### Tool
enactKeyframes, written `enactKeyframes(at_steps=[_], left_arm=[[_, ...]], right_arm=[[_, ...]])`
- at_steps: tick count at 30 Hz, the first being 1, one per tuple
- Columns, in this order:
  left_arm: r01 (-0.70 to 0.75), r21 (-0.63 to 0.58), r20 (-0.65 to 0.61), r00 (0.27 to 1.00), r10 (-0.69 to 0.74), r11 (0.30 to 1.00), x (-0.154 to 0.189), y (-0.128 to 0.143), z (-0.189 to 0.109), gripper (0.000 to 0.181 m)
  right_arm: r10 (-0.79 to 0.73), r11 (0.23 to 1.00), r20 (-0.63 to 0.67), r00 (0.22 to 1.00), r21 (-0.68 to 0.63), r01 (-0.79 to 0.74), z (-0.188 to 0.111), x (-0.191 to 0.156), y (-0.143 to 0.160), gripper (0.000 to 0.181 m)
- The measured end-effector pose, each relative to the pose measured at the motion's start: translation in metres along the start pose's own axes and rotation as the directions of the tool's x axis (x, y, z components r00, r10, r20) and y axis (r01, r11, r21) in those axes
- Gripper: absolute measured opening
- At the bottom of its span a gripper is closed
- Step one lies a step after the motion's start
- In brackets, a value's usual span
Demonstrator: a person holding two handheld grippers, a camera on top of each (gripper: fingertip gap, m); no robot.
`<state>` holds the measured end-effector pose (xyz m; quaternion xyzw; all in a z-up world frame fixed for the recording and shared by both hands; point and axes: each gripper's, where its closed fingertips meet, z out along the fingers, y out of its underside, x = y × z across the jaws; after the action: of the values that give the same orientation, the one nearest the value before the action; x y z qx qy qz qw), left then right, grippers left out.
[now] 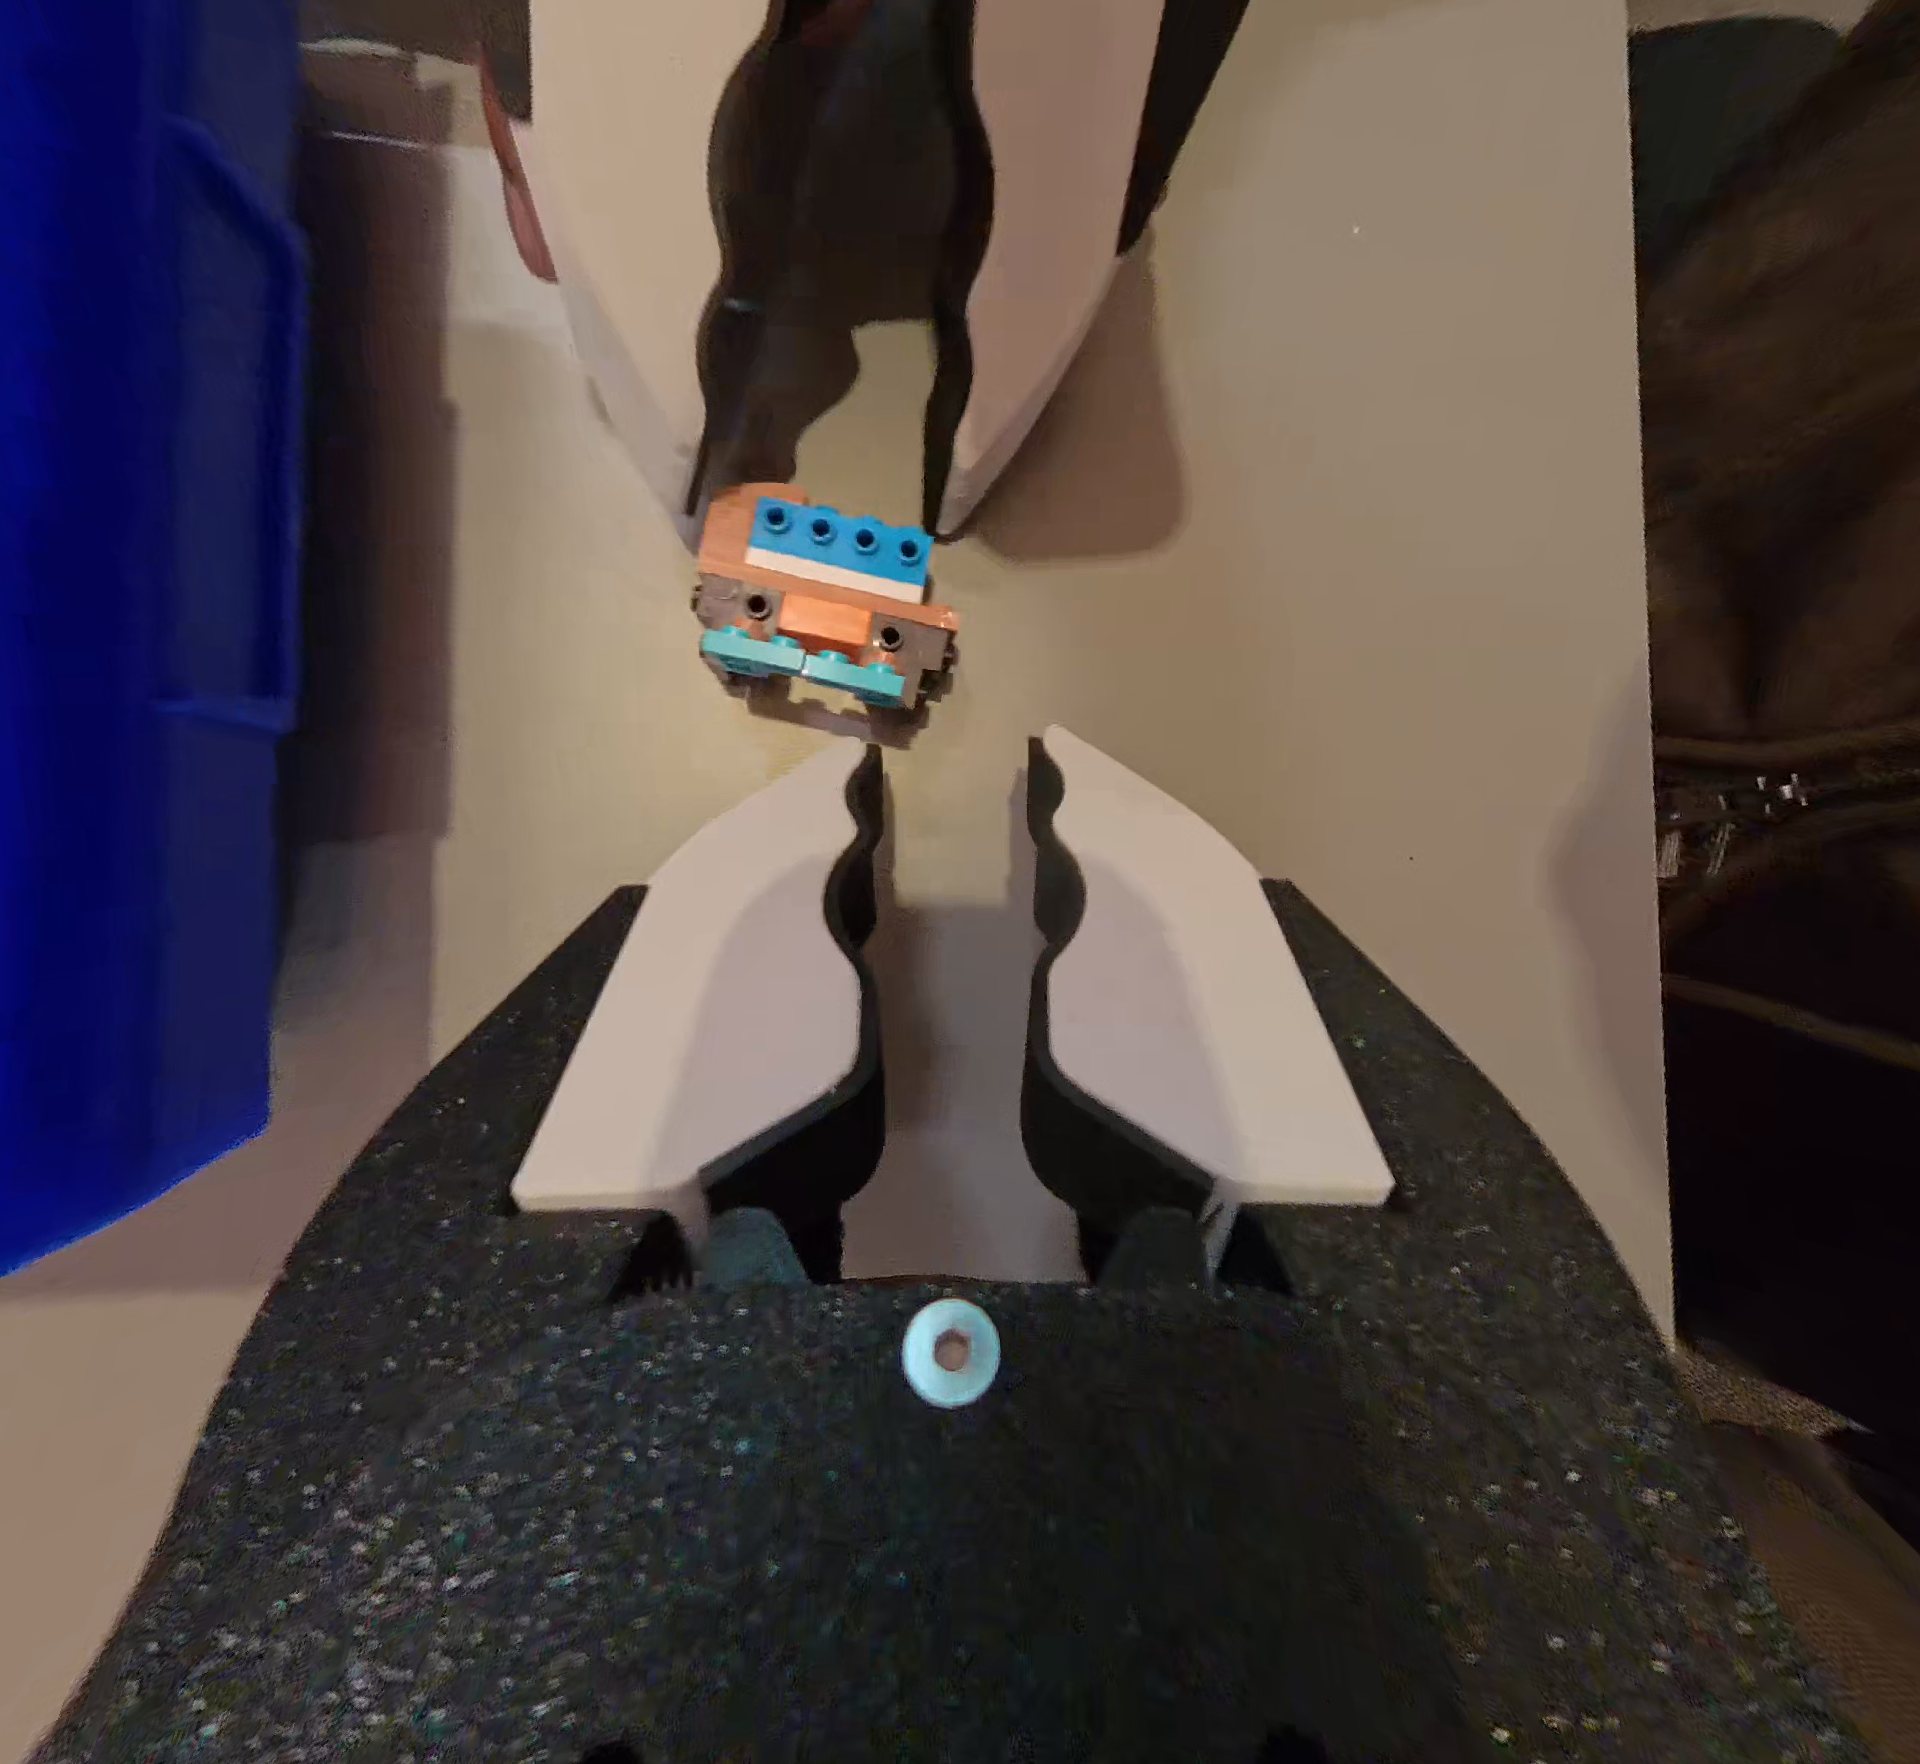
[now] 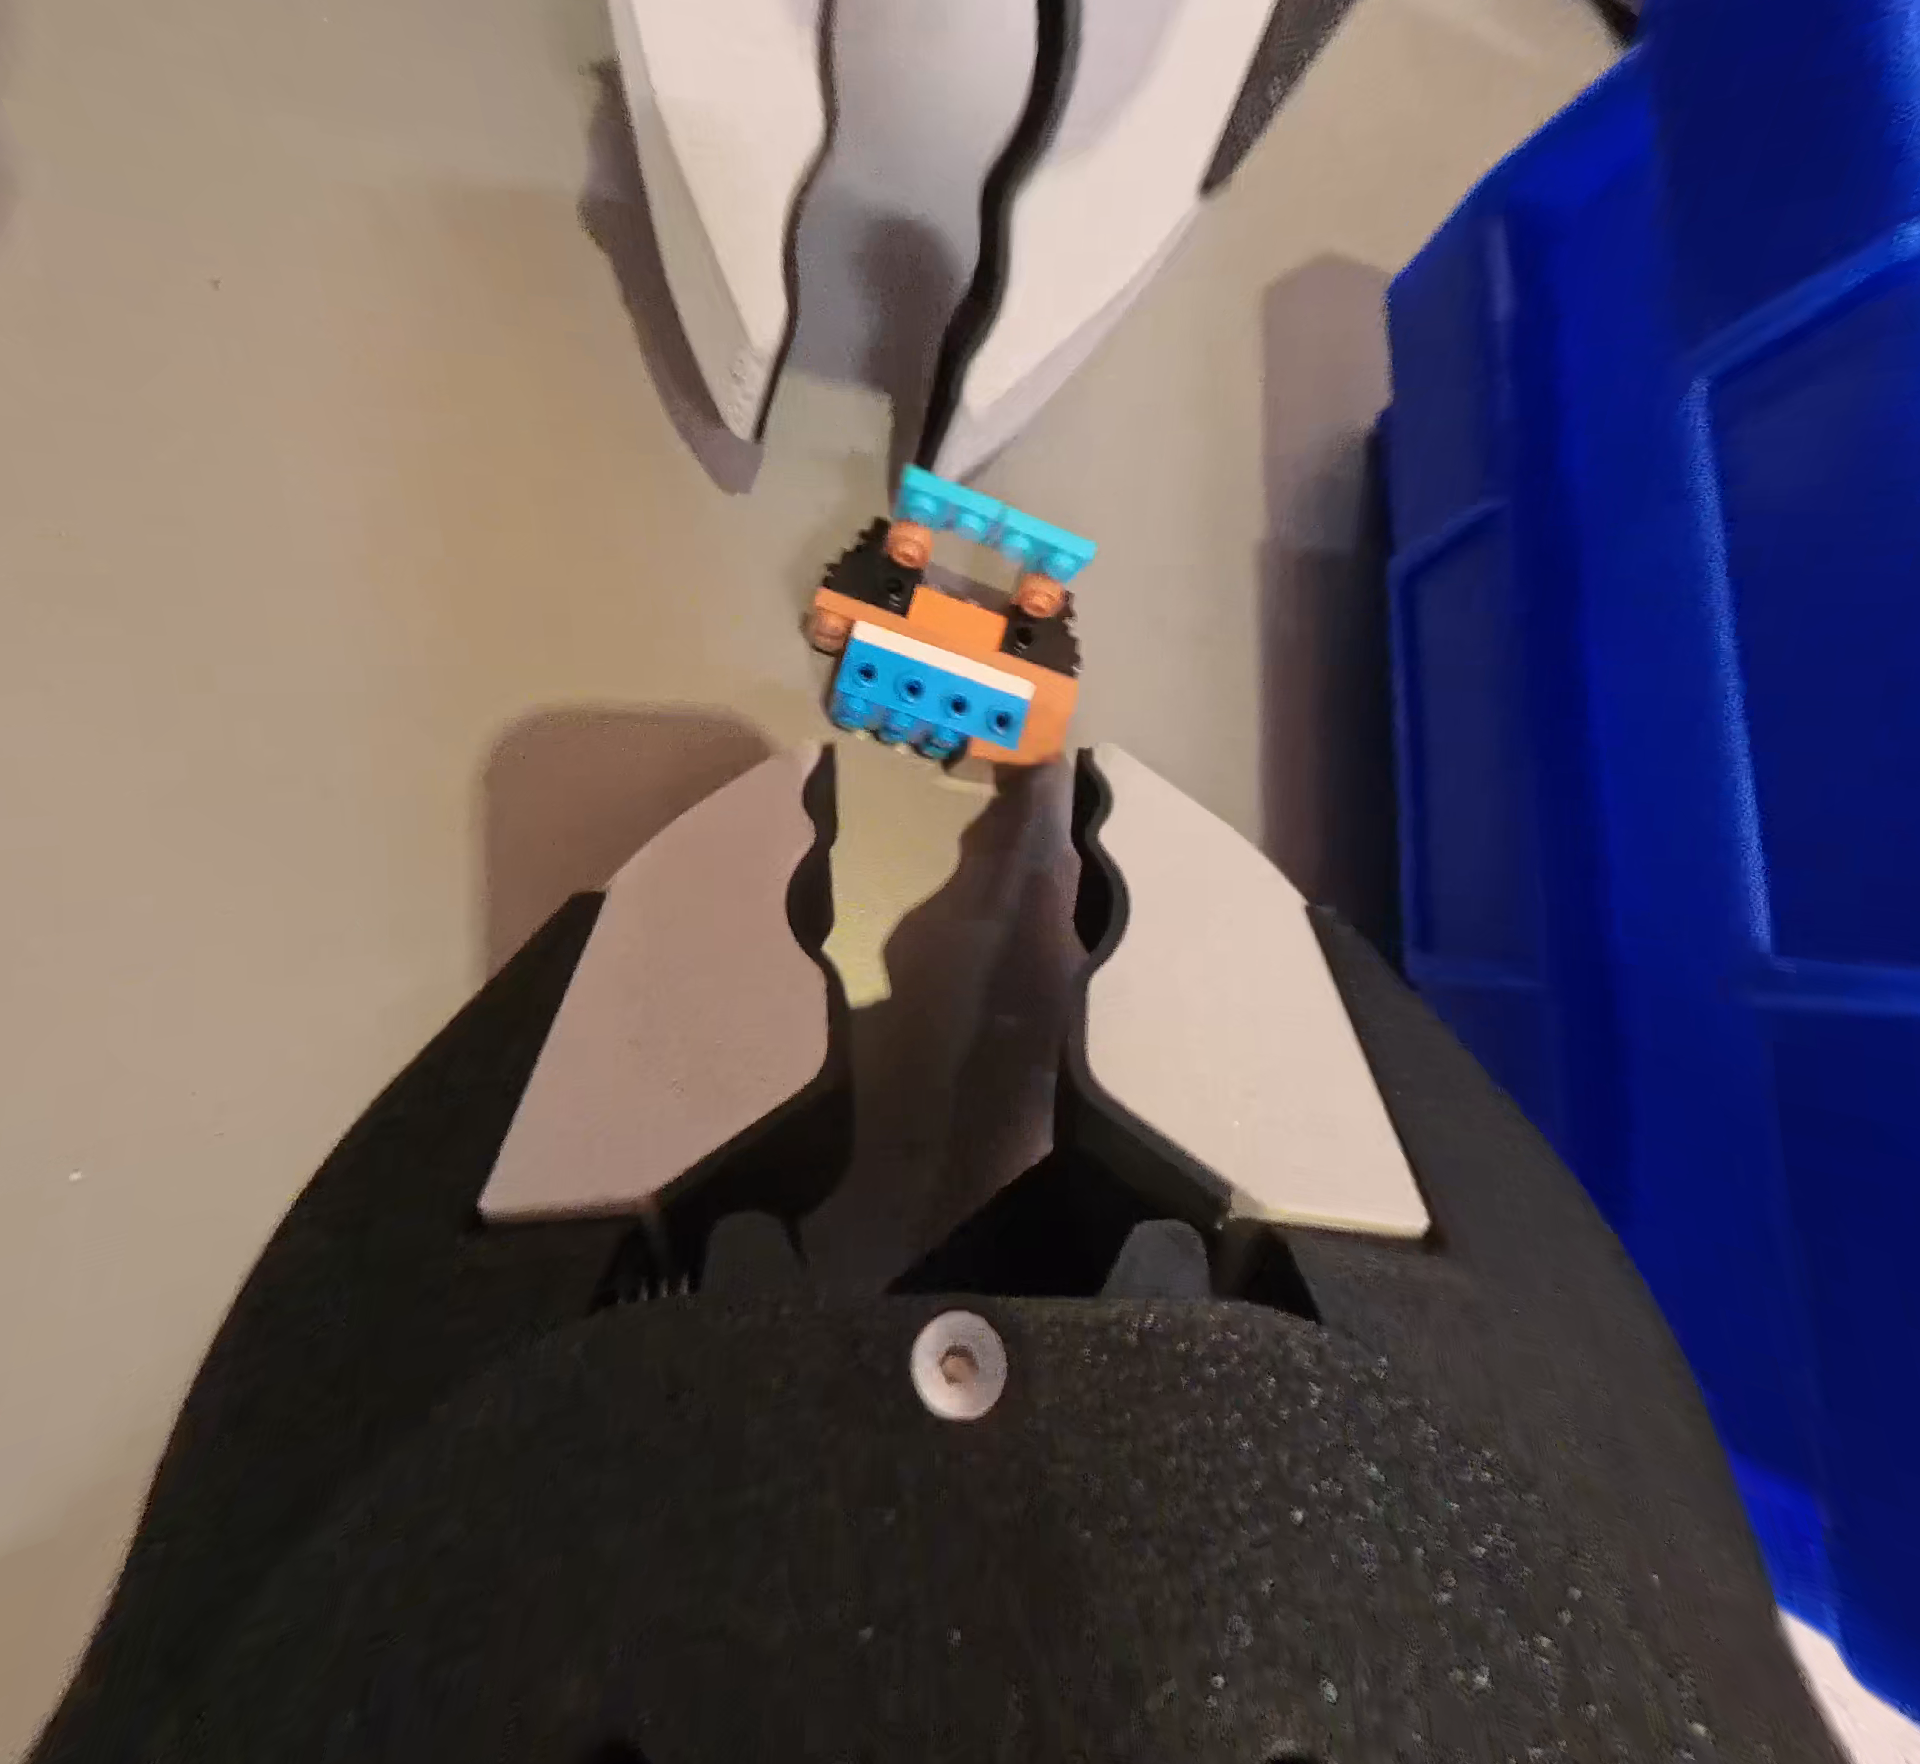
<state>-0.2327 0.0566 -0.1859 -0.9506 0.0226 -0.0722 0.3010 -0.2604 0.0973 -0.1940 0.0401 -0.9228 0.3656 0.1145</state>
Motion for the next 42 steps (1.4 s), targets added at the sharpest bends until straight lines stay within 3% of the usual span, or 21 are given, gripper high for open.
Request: enactKeyframes(at_steps=[11,17,24,29,42], left_arm=[[0.081,0.044,0.096,0.992,-0.085,0.996,-0.03,0.004,-0.01,0.031],[-0.052,0.096,0.131,0.991,0.039,0.994,-0.03,-0.007,-0.015,0.031],[-0.249,0.231,0.2,0.958,0.205,0.94,-0.025,-0.031,-0.024,0.031],[-0.268,0.286,0.247,0.948,0.2,0.92,-0.03,-0.041,-0.031,0.031],[-0.288,0.421,0.308,0.937,0.163,0.86,-0.034,-0.063,-0.045,0.031]], right_arm=[[-0.065,0.996,0.179,0.982,0.064,0.054,-0.012,-0.034,-0.011,0.037],[-0.01,0.991,0.075,0.997,0.134,-0.001,-0.016,-0.011,-0.021,0.039],[0.046,0.977,-0.013,0.999,0.208,-0.043,-0.01,0.006,-0.031,0.042],[0.094,0.954,-0.005,0.996,0.285,-0.088,-0.012,0.008,-0.043,0.04],[0.055,0.962,-0.114,0.992,0.273,-0.022,-0.011,0.015,-0.046,0.039]])
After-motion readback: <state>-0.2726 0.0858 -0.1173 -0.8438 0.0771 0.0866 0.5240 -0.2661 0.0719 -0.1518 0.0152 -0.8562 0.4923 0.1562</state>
